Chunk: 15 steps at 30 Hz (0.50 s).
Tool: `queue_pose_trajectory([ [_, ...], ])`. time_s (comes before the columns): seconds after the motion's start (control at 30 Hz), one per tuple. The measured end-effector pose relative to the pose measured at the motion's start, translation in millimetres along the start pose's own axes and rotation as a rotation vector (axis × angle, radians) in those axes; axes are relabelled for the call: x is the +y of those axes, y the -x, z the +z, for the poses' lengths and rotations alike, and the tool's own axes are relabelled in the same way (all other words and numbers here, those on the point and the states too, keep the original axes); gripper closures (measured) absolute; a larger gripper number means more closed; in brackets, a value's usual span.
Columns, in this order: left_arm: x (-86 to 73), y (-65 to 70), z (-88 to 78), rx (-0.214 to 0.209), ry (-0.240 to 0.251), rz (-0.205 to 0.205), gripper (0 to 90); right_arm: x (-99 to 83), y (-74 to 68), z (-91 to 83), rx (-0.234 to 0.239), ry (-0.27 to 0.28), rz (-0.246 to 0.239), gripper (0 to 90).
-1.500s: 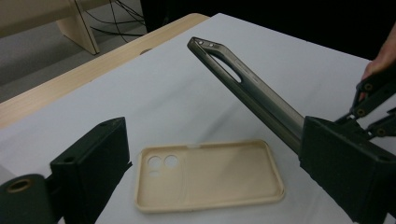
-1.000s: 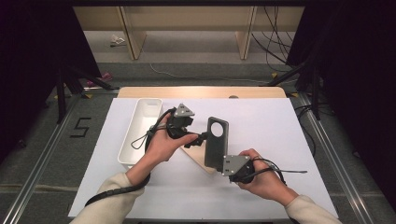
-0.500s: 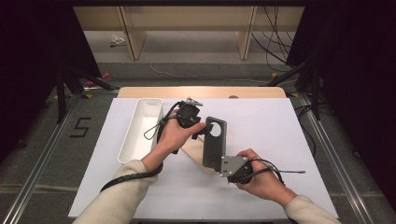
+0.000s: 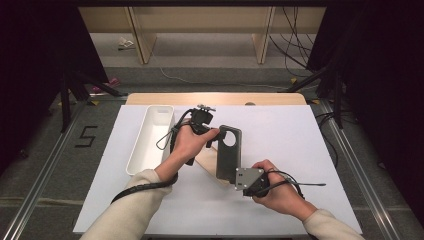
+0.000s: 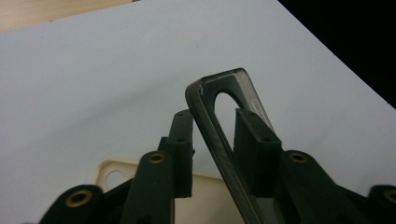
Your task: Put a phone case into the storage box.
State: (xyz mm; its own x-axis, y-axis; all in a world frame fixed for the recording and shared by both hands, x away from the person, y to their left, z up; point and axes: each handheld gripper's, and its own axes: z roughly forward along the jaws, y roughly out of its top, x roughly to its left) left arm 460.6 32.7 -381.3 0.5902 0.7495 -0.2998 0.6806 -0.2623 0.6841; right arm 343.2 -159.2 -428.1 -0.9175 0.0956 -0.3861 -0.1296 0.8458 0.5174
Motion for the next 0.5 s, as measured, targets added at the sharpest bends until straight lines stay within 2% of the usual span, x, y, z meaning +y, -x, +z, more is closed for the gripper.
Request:
queue_pose_trajectory([
  [0.17, 0.5, 2.5, -2.4, -0.022, 0.012, -0.043, 71.8, -0.2, -0.9, 1.3, -0.006, -0.008, -0.004, 89.3],
  [0.3, 1.2, 8.4, -8.6, -0.06, 0.057, -0.072, 76.0, -0.5, 0.1, 2.8, -0.015, -0.014, -0.013, 89.3],
  [0.37, 0.8, 10.3, -9.8, -0.067, 0.067, -0.073, 78.0, -0.7, 0.0, 3.8, -0.012, -0.02, -0.009, 89.3],
  [0.43, -0.2, 14.9, -11.9, -0.095, 0.091, -0.074, 79.1, -0.6, -0.2, 4.4, -0.02, -0.023, -0.011, 89.2],
  [0.5, -0.8, 20.8, -14.0, -0.101, 0.109, -0.048, 81.2, -0.6, -1.0, 6.2, -0.024, -0.038, -0.007, 88.9],
])
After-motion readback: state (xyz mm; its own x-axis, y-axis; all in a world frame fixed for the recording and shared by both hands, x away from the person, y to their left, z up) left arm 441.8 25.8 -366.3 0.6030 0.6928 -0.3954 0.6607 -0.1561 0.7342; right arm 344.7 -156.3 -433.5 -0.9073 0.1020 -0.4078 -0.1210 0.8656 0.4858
